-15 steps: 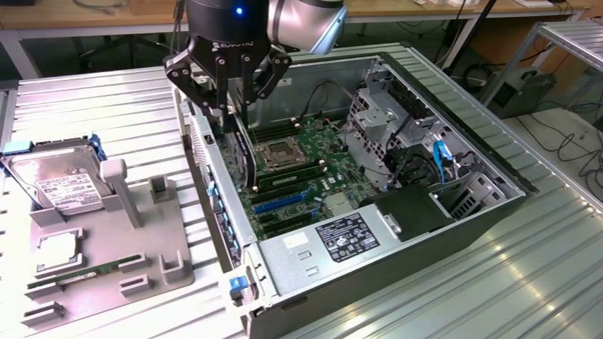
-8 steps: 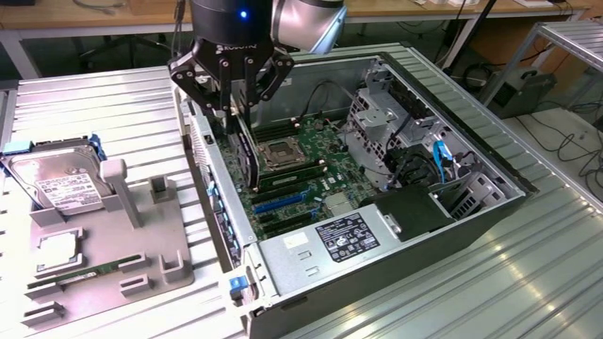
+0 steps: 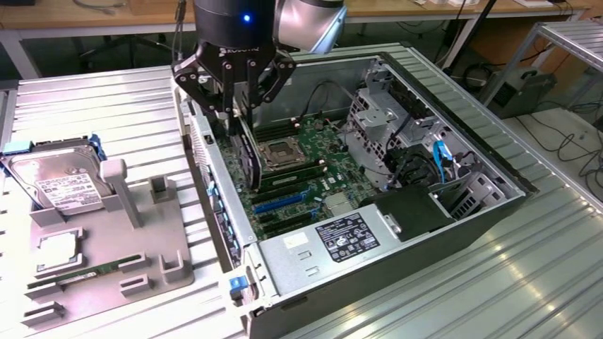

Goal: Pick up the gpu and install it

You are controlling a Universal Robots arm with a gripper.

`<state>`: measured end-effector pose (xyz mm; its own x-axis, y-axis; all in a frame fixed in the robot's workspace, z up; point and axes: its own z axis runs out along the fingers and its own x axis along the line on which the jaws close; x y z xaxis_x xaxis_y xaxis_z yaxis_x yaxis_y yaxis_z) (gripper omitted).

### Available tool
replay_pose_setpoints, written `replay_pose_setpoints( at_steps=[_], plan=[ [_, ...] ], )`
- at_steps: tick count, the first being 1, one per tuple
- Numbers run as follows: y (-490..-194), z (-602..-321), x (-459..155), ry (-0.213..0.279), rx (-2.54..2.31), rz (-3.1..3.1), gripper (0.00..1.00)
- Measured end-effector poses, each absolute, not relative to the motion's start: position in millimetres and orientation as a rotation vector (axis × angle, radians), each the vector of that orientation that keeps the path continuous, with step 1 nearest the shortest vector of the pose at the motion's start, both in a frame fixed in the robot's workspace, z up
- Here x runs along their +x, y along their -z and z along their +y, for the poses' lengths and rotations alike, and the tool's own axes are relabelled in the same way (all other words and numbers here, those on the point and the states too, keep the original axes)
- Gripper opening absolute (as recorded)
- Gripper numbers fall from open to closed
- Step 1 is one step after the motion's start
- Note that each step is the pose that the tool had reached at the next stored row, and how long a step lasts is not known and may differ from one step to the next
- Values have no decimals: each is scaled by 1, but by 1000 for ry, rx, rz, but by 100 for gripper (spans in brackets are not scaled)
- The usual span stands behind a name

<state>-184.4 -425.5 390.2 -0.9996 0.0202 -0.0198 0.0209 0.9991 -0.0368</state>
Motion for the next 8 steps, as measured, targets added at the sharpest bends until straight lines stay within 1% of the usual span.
replay_pose_setpoints(
  at_steps=[8],
  plan=[
    [-387, -426, -182, 58, 32, 3121, 27]
  ],
)
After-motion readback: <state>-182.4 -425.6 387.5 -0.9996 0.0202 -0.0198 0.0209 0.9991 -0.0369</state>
